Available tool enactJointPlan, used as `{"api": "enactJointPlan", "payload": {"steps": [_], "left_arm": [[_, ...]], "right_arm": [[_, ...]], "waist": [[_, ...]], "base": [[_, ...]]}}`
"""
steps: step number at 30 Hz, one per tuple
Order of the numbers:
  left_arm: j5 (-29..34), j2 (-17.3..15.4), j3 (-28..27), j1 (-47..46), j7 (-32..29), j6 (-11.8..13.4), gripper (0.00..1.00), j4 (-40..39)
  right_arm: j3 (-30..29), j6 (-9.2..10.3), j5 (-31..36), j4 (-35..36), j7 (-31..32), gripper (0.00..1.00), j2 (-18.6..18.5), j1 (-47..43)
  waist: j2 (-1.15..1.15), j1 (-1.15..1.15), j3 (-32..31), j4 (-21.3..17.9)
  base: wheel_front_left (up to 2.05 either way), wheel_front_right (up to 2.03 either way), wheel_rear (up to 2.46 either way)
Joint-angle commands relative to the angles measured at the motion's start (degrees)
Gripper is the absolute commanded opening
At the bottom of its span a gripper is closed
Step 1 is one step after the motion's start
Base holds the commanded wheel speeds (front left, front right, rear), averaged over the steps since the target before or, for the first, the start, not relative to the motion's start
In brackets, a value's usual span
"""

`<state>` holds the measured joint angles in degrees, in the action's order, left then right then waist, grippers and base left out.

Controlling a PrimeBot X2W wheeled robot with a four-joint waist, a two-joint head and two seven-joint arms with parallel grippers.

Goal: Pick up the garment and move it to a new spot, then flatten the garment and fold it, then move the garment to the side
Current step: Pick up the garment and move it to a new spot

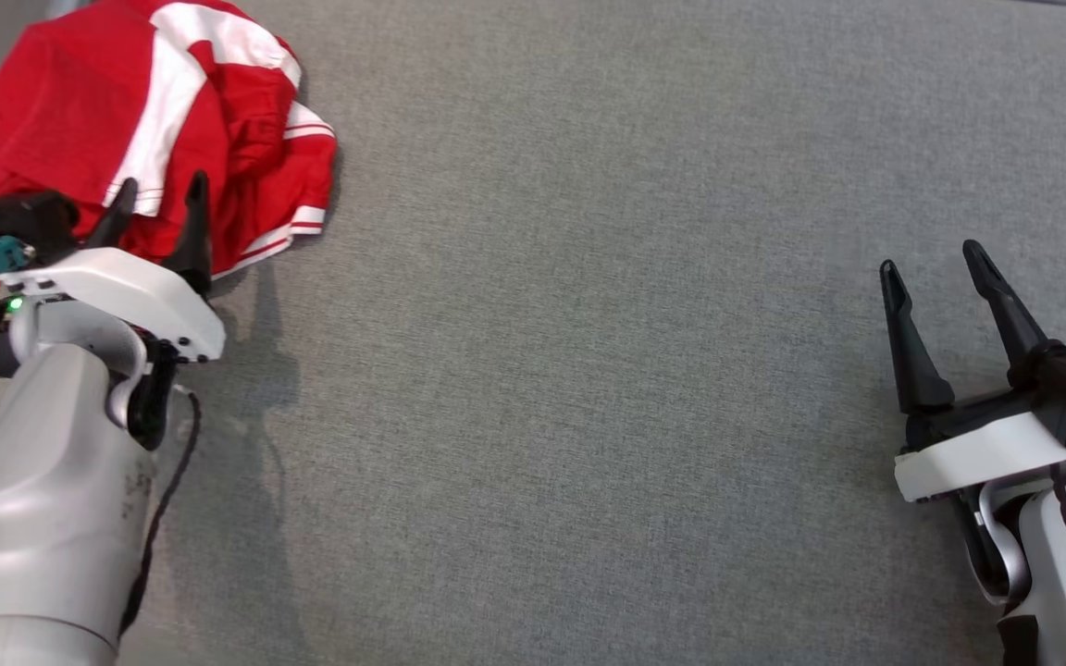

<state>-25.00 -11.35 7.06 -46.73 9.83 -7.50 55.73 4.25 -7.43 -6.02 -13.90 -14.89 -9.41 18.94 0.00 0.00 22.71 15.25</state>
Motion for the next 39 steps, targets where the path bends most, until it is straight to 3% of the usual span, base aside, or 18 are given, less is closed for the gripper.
{"api": "enactJointPlan", "payload": {"steps": [1, 5, 6, 7, 8, 14, 21, 27, 39], "left_arm": [[-0.7, -1.3, 0.1, -1.5, -0.1, 0.0, 1.0, 1.0], [-1.7, -2.3, 1.1, -3.4, -0.1, 0.0, 1.0, 4.5], [-1.6, -2.8, 1.3, -3.8, 0.0, 0.0, 0.89, 5.4], [-1.5, -3.1, 1.5, -4.2, 0.1, 0.0, 0.34, 6.2], [-1.5, -3.2, 1.8, -4.7, 0.3, 0.0, 0.0, 7.0], [-2.2, -3.5, 2.5, -6.4, 3.0, 0.0, 0.0, 8.8], [-2.6, -4.1, 2.0, -3.6, 5.3, 0.0, 0.0, 5.8], [-0.1, -5.2, -0.3, 3.9, 5.3, 1.3, 0.0, -4.4], [4.7, -3.7, -2.9, 23.6, 5.3, 5.8, 0.0, -27.4]], "right_arm": [[-0.1, -0.11, 0.3, 0.1, 0.0, 1.0, -0.4, 0.8], [-0.2, -0.08, 0.4, -0.1, -0.1, 1.0, -0.6, 1.0], [-0.3, -0.08, 0.4, -0.1, -0.1, 1.0, -0.7, 1.0], [-0.4, -0.08, 0.4, -0.1, -0.1, 1.0, -0.7, 1.1], [-0.5, -0.08, 0.5, 0.0, -0.1, 1.0, -0.8, 1.2], [-0.9, -0.08, 0.6, 0.1, -0.1, 1.0, -0.6, 1.5], [-1.2, -0.08, 0.0, -1.0, -0.3, 1.0, 0.4, -0.3], [-1.4, -0.08, -0.5, -1.6, -0.4, 1.0, 1.3, -2.3], [-2.3, -0.07, -1.6, -0.7, -0.3, 1.0, 2.5, -7.0]], "waist": [[0.0, 0.0, 0.7, -0.4], [0.0, 0.0, 1.3, -0.6], [0.0, 0.0, 1.4, -0.6], [0.0, 0.0, 1.5, -0.6], [0.0, 0.0, 1.6, -0.6], [0.0, 0.0, 1.6, -0.2], [0.0, 0.0, -2.2, 0.0], [0.0, 0.0, -7.1, -0.5], [0.0, 0.0, -15.2, -1.4]], "base": [[0.0, 0.0, 0.0], [0.0, 0.0, 0.0], [0.0, 0.0, 0.0], [0.0, 0.0, 0.0], [0.0, 0.0, 0.0], [0.0, 0.0, 0.0], [0.0, 0.0, 0.0], [0.0, 0.0, 0.0], [0.0, 0.0, 0.0]]}}
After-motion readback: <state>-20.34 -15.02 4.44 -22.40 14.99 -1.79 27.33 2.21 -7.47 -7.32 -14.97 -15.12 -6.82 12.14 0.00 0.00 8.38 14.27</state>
